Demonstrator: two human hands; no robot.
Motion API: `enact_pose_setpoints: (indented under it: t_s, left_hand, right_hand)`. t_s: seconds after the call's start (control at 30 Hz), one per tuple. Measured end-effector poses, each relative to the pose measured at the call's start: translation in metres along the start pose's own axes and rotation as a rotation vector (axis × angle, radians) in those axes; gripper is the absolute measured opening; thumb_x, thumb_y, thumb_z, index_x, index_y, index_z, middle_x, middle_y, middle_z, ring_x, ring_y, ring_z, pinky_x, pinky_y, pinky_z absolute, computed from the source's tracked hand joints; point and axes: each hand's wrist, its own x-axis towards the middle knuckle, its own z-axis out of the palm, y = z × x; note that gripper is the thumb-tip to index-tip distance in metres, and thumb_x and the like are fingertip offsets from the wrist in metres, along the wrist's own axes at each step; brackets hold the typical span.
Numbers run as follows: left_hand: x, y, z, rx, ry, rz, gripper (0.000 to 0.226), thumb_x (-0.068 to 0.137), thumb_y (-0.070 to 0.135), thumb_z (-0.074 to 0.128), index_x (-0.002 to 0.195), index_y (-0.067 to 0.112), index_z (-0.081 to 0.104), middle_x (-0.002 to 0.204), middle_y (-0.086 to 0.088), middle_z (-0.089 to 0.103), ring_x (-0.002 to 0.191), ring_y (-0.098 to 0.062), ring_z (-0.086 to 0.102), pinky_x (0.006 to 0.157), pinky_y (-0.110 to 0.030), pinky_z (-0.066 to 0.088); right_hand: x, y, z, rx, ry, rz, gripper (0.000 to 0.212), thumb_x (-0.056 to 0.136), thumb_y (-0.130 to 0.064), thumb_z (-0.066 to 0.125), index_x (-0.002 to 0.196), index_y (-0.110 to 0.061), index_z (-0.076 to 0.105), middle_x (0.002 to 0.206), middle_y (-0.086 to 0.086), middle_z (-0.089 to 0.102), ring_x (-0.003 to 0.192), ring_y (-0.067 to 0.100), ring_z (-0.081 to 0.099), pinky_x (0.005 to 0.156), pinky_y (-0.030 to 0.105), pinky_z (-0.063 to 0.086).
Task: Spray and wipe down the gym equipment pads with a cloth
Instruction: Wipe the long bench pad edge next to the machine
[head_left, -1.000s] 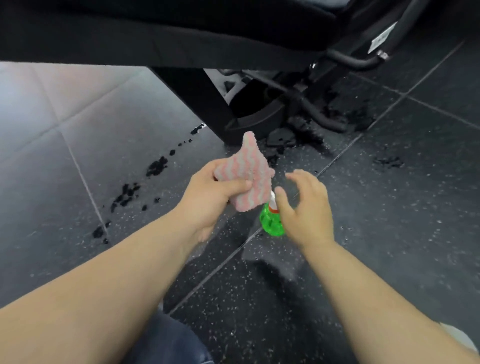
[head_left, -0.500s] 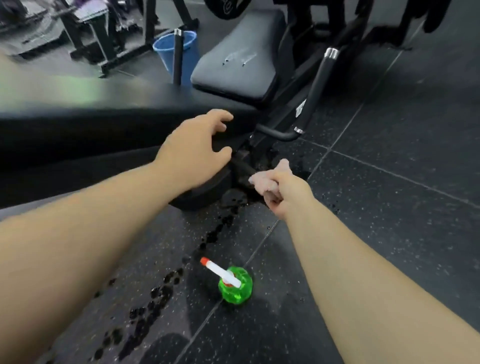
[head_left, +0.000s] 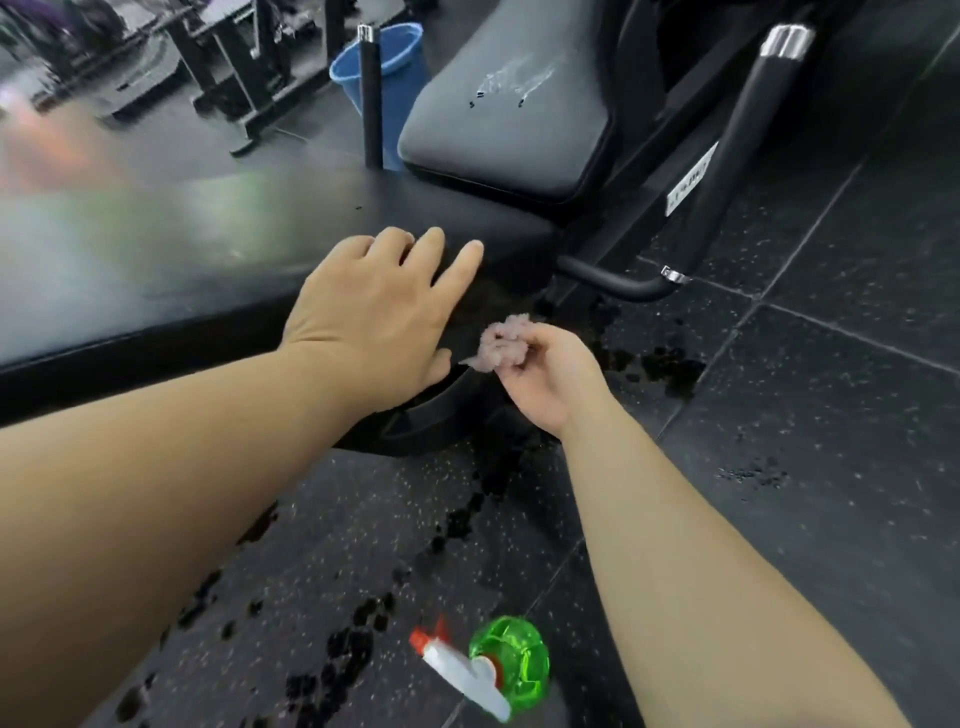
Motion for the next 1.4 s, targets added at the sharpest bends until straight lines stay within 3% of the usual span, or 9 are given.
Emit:
enact_pose_setpoints:
  t_s: [0.13, 0.23, 0.37, 0.47, 0.83, 0.97, 1.07, 1.17, 1.4]
  left_hand:
    - [0.001, 0.001, 0.003, 0.005, 0.006, -0.021, 0.088, 0.086, 0.062, 0.042, 0.156, 0.021, 0.007, 0.155, -0.009, 0.031, 0.129, -0.029, 0.043, 0.099, -0.038, 0.039]
    - [-0.001, 0.002, 0.007, 0.014, -0.005, -0.042, 0.090, 0.082, 0.063, 0.046, 0.155, 0.021, 0.013, 0.152, -0.009, 0.036, 0.125, -0.028, 0.046, 0.096, -0.038, 0.041]
    - [-0.002, 0.001, 0.008, 0.040, 0.014, -0.041, 0.093, 0.078, 0.063, 0.054, 0.153, 0.019, 0.023, 0.147, -0.010, 0.044, 0.120, -0.029, 0.051, 0.091, -0.038, 0.042]
    - [-0.001, 0.002, 0.009, 0.061, -0.007, -0.030, 0.094, 0.080, 0.063, 0.054, 0.155, 0.019, 0.019, 0.150, -0.010, 0.041, 0.122, -0.029, 0.049, 0.093, -0.038, 0.042]
    - [-0.001, 0.003, 0.006, 0.032, -0.002, -0.060, 0.090, 0.080, 0.059, 0.053, 0.154, 0.019, 0.022, 0.150, -0.010, 0.041, 0.122, -0.030, 0.049, 0.093, -0.039, 0.041]
    - [0.000, 0.004, 0.005, 0.040, -0.004, -0.054, 0.089, 0.083, 0.061, 0.047, 0.156, 0.019, 0.016, 0.153, -0.010, 0.037, 0.124, -0.030, 0.047, 0.093, -0.039, 0.040]
    - [0.000, 0.004, 0.004, 0.034, -0.021, -0.048, 0.090, 0.082, 0.061, 0.050, 0.155, 0.019, 0.016, 0.152, -0.010, 0.037, 0.123, -0.031, 0.047, 0.093, -0.040, 0.040]
    - [-0.002, 0.005, 0.004, 0.035, -0.030, -0.050, 0.089, 0.083, 0.059, 0.048, 0.155, 0.020, 0.013, 0.153, -0.009, 0.035, 0.124, -0.030, 0.045, 0.094, -0.039, 0.039]
    - [0.002, 0.003, -0.003, 0.006, -0.058, -0.021, 0.091, 0.089, 0.061, 0.047, 0.156, 0.020, 0.002, 0.157, -0.009, 0.025, 0.131, -0.030, 0.039, 0.101, -0.039, 0.038]
  right_hand:
    - [0.002, 0.013, -0.010, 0.176, -0.129, -0.083, 0.026, 0.098, -0.003, 0.046, 0.075, -0.011, 0.053, 0.069, -0.002, 0.045, 0.045, 0.002, 0.043, 0.043, 0.013, 0.029]
    - [0.017, 0.028, 0.003, 0.232, -0.073, -0.133, 0.022, 0.099, -0.014, 0.052, 0.077, -0.019, 0.053, 0.066, -0.007, 0.056, 0.056, 0.001, 0.056, 0.061, 0.014, 0.046]
    - [0.018, 0.046, 0.027, 0.278, -0.036, -0.099, 0.032, 0.091, -0.040, 0.063, 0.119, -0.025, 0.062, 0.143, 0.001, 0.053, 0.127, 0.016, 0.051, 0.113, 0.037, 0.034]
    - [0.008, 0.062, 0.038, 0.333, -0.029, -0.069, 0.050, 0.099, -0.049, 0.045, 0.145, -0.032, 0.042, 0.157, -0.010, 0.031, 0.144, 0.016, 0.030, 0.101, 0.034, 0.039]
    - [0.042, 0.035, 0.028, 0.390, 0.145, -0.147, 0.034, 0.097, -0.050, 0.051, 0.118, -0.027, 0.066, 0.125, -0.008, 0.061, 0.140, 0.012, 0.035, 0.121, 0.043, 0.022]
    - [0.016, 0.081, 0.033, 0.398, 0.019, -0.051, 0.035, 0.097, -0.047, 0.052, 0.073, -0.023, 0.056, 0.069, -0.006, 0.044, 0.074, 0.004, 0.050, 0.092, 0.023, 0.042]
    - [0.010, 0.064, 0.032, 0.345, -0.002, -0.074, 0.023, 0.098, -0.043, 0.054, 0.098, -0.023, 0.066, 0.107, 0.001, 0.067, 0.108, 0.017, 0.060, 0.106, 0.035, 0.042]
    - [0.020, 0.035, 0.029, 0.295, 0.062, -0.125, 0.034, 0.098, -0.043, 0.053, 0.120, -0.019, 0.063, 0.145, 0.006, 0.052, 0.139, 0.019, 0.043, 0.120, 0.045, 0.024]
    - [0.001, 0.060, 0.043, 0.354, -0.059, -0.099, 0.033, 0.098, -0.048, 0.051, 0.085, -0.024, 0.070, 0.100, 0.007, 0.066, 0.130, 0.030, 0.048, 0.113, 0.044, 0.036]
